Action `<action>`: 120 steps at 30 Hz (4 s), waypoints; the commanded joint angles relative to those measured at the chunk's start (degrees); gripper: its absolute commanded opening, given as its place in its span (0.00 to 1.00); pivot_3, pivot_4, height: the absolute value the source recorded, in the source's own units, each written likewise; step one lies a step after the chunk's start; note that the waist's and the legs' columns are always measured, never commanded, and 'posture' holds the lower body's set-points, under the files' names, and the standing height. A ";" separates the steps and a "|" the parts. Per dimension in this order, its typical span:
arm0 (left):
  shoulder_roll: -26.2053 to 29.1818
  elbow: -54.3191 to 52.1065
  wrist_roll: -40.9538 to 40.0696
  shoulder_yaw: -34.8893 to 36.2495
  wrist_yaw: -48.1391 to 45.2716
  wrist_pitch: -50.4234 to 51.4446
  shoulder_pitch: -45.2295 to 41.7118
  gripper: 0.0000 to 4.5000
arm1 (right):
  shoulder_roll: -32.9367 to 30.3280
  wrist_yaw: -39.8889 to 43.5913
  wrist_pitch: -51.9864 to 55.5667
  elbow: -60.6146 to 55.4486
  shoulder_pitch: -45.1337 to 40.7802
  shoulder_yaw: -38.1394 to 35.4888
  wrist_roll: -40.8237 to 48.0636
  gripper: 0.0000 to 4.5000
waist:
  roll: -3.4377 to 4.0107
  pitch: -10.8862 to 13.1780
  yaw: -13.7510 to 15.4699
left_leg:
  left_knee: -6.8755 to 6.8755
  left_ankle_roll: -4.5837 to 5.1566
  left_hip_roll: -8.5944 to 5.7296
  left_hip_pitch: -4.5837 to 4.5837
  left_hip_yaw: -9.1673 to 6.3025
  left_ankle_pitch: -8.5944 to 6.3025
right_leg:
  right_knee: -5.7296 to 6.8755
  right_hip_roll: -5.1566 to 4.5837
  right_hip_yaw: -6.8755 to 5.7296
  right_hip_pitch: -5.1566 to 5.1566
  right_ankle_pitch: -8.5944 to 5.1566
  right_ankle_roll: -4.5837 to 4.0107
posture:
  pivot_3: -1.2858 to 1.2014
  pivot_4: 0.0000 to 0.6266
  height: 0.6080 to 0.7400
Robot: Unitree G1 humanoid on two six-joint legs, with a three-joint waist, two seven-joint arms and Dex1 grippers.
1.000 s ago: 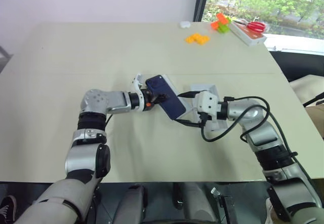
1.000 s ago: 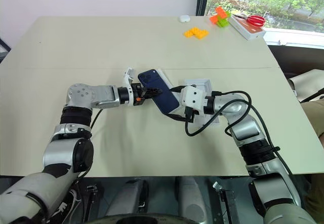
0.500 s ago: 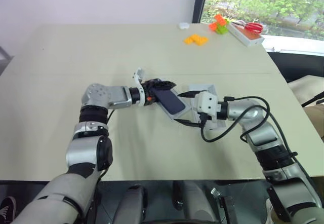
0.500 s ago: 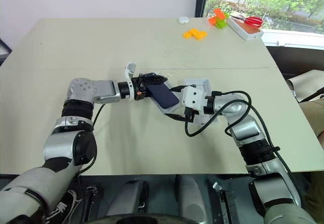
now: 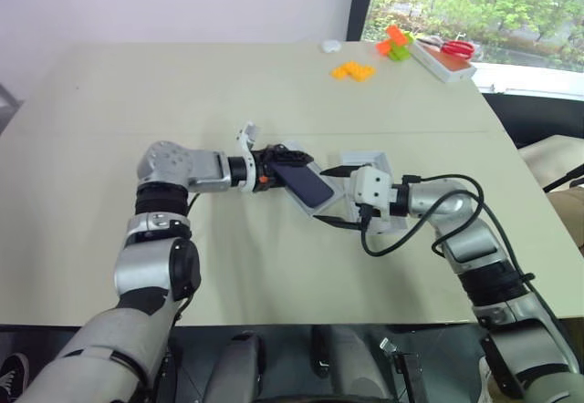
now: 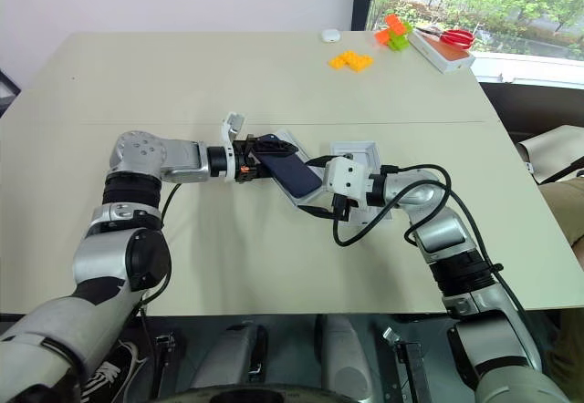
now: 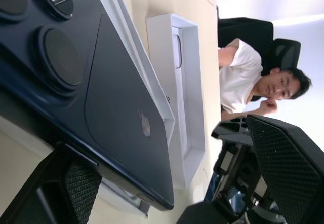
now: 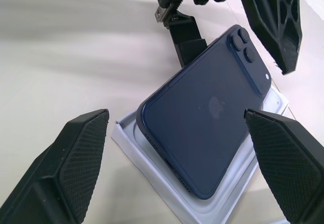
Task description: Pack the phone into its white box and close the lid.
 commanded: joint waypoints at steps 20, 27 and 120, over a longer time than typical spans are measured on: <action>5.10 -5.46 2.08 4.44 -1.58 7.15 -2.57 0.99 | 1.04 -0.59 -1.32 -0.83 -1.18 0.10 0.06 1.00 | 0.00 0.00 -0.15 | 0.00 -0.22 0.00 0.01 0.01 0.13 | 0.08 0.00 0.02 -0.02 0.02 -0.03 | 0.52 0.24 1.00; 5.31 -11.50 -0.49 3.65 -0.04 10.53 -0.22 0.99 | 1.12 -0.57 -1.52 -0.34 -1.56 0.09 -0.02 1.00 | 0.00 0.00 0.07 | 0.03 -0.25 0.02 0.01 -0.02 0.14 | 0.16 0.03 0.03 -0.04 0.05 -0.07 | 0.52 0.24 1.00; 10.38 -43.55 24.70 -17.59 -1.95 -19.50 26.45 0.00 | 4.91 -11.88 -5.33 11.16 -11.22 7.72 -16.89 0.01 | -0.03 -0.08 -0.09 | -0.06 -0.14 0.27 0.92 0.16 0.13 | -0.05 0.53 0.27 0.74 0.30 -0.48 | 0.52 0.24 1.00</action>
